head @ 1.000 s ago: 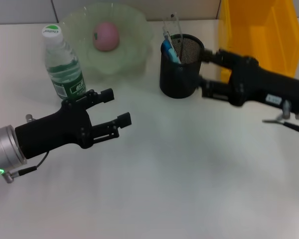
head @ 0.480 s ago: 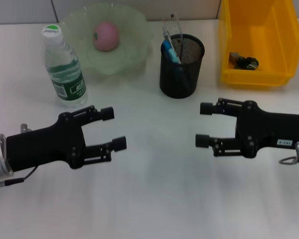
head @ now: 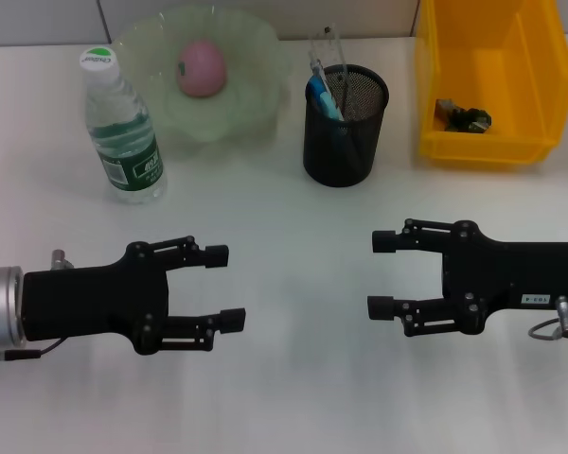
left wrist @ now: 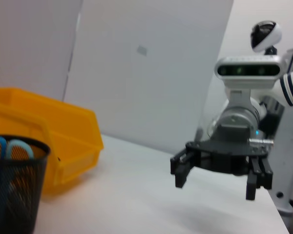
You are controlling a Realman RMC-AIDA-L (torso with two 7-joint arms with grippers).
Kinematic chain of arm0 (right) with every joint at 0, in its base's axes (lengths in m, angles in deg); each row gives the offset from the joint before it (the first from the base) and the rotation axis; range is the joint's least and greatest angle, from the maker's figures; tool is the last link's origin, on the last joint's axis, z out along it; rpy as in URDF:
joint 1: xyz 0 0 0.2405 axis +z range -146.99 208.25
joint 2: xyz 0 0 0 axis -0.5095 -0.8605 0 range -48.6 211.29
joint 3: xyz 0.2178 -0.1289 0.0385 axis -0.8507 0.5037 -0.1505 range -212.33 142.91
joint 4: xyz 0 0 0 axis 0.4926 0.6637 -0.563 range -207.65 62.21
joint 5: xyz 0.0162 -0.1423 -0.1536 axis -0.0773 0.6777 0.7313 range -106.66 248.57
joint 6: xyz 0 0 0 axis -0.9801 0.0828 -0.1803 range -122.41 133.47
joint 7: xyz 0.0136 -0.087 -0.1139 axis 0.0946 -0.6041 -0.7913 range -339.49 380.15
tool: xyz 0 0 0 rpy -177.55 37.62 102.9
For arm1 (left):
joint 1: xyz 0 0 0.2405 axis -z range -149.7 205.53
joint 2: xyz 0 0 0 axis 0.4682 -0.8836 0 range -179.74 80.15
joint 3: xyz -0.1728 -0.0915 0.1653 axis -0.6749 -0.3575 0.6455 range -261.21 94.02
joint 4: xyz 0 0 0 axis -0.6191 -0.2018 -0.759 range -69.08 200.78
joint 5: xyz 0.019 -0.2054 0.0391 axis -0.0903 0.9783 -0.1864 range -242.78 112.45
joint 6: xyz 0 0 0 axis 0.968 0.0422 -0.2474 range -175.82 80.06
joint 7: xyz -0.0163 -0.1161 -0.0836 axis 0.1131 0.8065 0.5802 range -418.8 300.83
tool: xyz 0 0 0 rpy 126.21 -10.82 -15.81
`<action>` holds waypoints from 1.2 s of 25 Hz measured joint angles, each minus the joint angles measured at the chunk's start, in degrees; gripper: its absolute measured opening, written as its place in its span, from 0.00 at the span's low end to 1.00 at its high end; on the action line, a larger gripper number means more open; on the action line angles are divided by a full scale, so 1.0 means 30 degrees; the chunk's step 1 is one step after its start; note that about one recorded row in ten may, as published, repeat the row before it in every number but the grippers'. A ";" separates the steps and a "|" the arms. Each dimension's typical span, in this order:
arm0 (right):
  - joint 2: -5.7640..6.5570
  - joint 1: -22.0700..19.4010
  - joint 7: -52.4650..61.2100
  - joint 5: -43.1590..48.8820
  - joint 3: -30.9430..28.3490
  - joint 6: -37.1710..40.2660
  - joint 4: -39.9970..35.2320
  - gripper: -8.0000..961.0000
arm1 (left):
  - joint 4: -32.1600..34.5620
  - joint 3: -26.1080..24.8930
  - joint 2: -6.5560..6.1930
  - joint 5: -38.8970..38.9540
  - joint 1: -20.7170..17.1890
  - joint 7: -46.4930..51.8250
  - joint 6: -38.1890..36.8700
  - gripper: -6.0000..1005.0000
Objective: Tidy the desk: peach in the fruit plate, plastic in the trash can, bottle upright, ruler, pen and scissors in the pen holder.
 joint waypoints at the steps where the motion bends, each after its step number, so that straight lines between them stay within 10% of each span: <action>1: -0.0030 -0.0021 -0.0056 0.0003 0.0008 -0.0007 0.0011 0.86 | 0.0028 0.0003 -0.0010 -0.0268 0.0094 0.0100 0.0012 0.83; 30: -0.0131 -0.0101 -0.0099 0.0023 0.0044 -0.0040 0.0226 0.85 | 0.0462 0.0005 -0.0117 -0.0986 0.0237 0.0553 -0.0064 0.83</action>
